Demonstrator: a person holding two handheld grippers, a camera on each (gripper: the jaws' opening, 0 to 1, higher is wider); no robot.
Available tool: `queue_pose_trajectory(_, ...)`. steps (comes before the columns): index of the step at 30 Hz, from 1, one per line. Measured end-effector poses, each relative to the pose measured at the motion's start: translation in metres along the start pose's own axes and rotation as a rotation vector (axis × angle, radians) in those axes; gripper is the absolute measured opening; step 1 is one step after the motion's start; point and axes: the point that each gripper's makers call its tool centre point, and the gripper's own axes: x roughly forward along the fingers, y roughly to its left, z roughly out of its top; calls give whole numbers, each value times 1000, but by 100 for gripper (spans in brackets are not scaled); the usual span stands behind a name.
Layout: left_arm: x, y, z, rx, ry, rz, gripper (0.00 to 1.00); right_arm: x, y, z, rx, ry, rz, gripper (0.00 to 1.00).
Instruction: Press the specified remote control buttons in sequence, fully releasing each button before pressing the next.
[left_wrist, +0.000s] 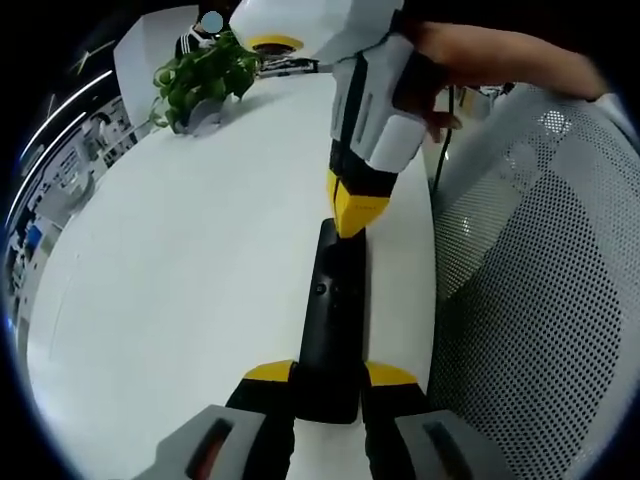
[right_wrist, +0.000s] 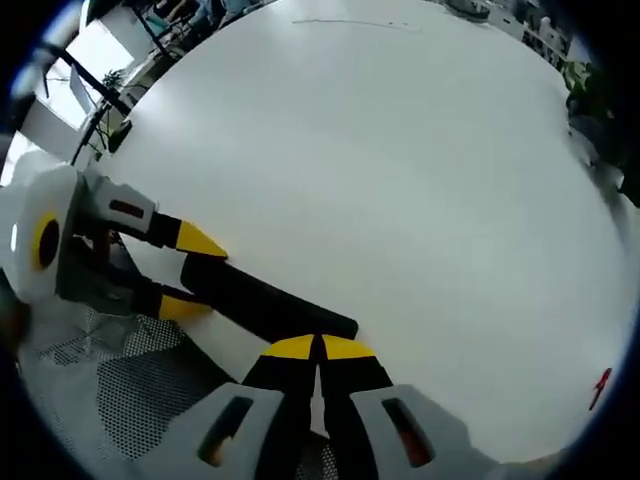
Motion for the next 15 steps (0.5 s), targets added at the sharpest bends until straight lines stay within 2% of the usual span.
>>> queue_pose_trajectory(15,-1,-1,-1,-5,-18,2,25,4,-3,4,58,8,52,0)
